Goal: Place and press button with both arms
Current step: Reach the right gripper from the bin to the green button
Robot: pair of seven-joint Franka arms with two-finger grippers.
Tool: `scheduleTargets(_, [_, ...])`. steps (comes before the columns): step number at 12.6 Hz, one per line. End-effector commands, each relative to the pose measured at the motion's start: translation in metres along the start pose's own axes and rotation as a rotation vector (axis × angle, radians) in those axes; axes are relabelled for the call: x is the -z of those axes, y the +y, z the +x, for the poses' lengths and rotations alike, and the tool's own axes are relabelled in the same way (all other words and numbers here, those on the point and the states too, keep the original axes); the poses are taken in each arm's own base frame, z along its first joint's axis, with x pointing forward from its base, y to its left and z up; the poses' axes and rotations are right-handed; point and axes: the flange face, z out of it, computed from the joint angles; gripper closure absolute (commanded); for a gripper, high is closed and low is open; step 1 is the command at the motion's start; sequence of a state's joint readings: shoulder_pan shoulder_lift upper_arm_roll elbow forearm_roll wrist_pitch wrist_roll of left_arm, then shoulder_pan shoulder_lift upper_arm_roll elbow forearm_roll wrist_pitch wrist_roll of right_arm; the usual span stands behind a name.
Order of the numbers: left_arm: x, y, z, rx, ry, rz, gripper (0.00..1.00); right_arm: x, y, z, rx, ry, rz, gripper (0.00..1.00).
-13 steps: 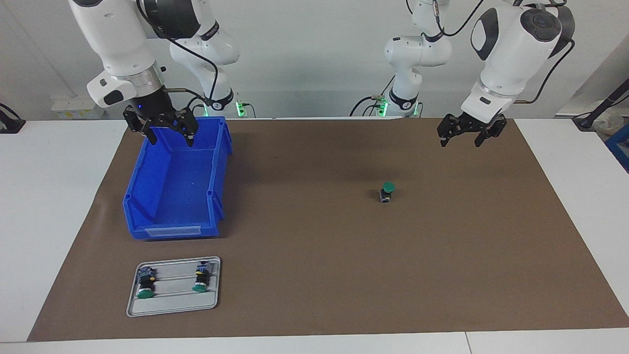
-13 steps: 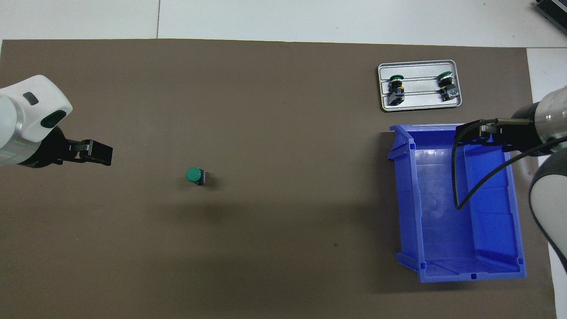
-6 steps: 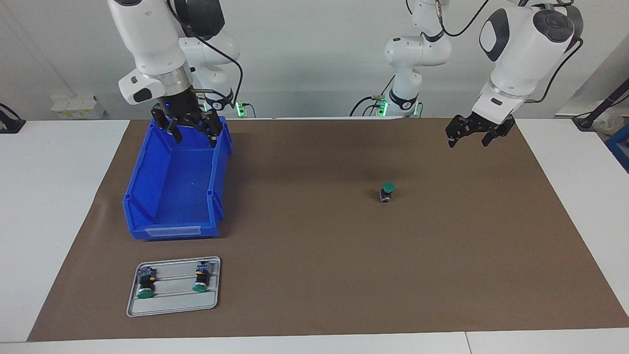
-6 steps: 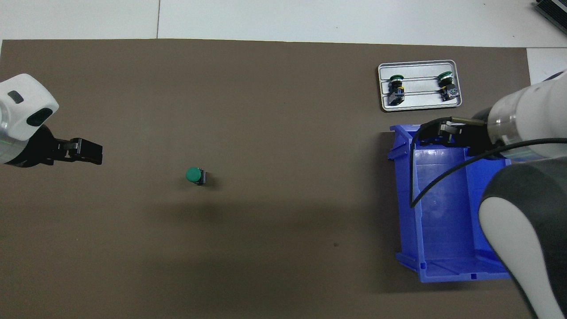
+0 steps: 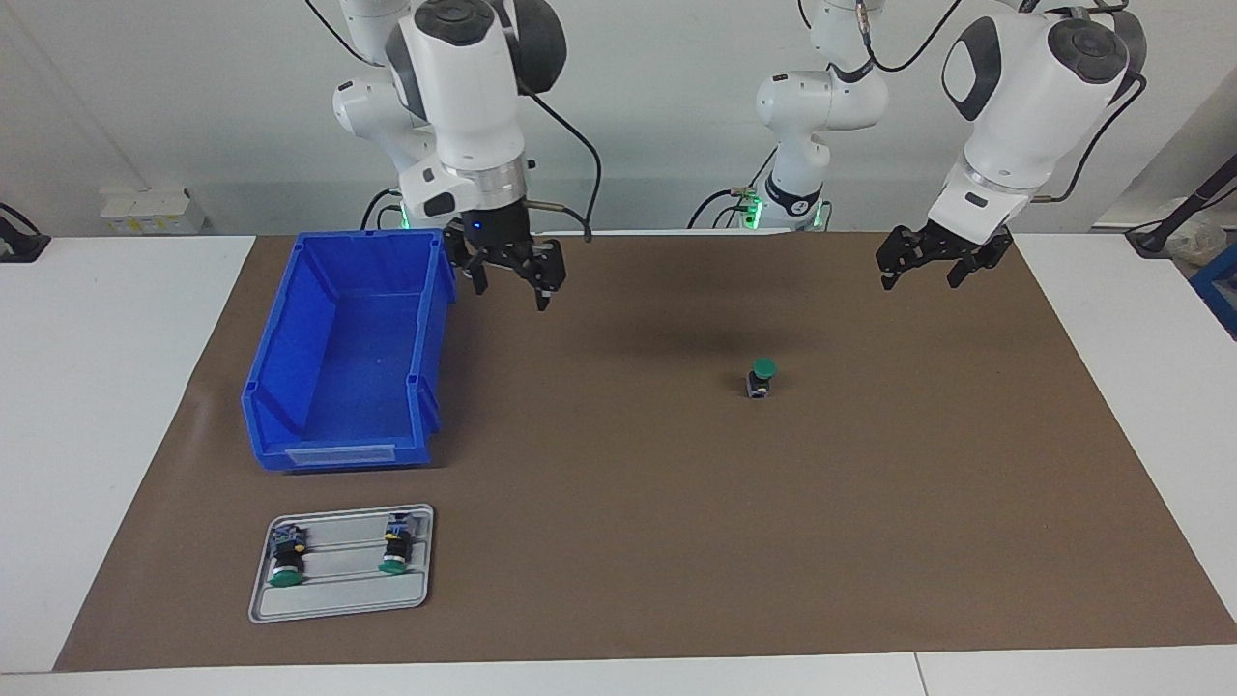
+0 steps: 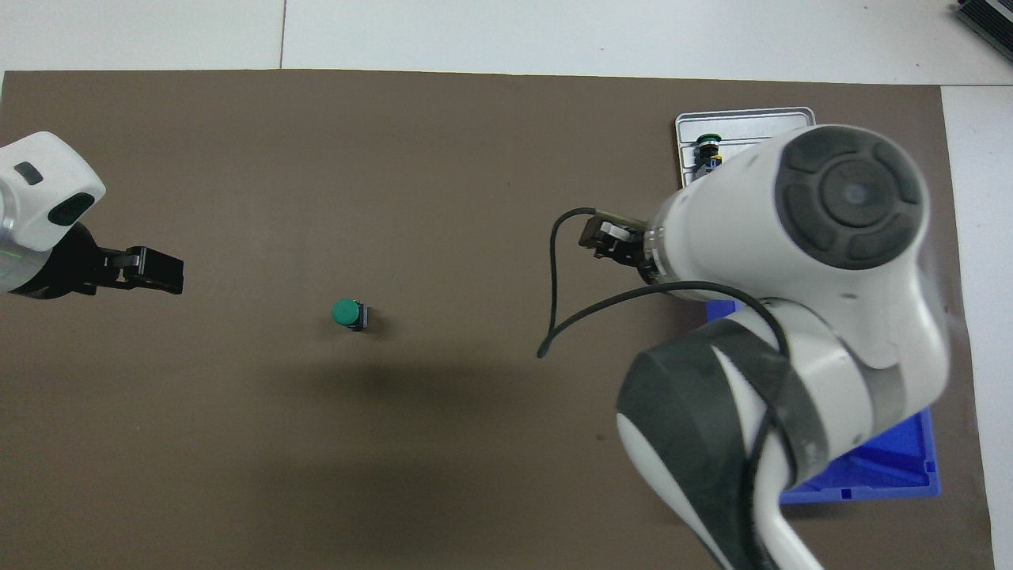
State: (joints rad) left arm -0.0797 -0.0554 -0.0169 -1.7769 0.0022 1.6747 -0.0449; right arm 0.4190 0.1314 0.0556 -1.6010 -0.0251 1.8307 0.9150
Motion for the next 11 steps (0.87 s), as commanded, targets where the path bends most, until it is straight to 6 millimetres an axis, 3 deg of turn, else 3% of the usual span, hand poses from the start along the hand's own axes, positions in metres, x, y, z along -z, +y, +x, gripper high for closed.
scheduleTargets(1, [0.002, -0.002, -0.007, 0.007, 0.008, 0.017, 0.00, -0.021, -0.067, -0.006, -0.070, 0.021, 0.034, 0.05])
scheduleTargets(6, [0.003, -0.002, -0.007, 0.009, 0.009, 0.017, 0.00, -0.077, -0.151, -0.060, -0.100, 0.030, 0.115, 0.08])
scheduleTargets(8, [0.003, -0.002, -0.007, 0.007, 0.009, 0.017, 0.00, -0.087, -0.167, -0.072, -0.130, 0.034, 0.149, 0.08])
scheduleTargets(10, [0.003, -0.002, -0.007, 0.009, 0.009, 0.017, 0.00, -0.120, -0.199, -0.101, -0.137, 0.030, 0.152, 0.09])
scheduleTargets(11, [0.003, -0.002, -0.007, 0.007, 0.009, 0.017, 0.00, -0.132, -0.211, -0.105, -0.127, 0.045, 0.142, 0.09])
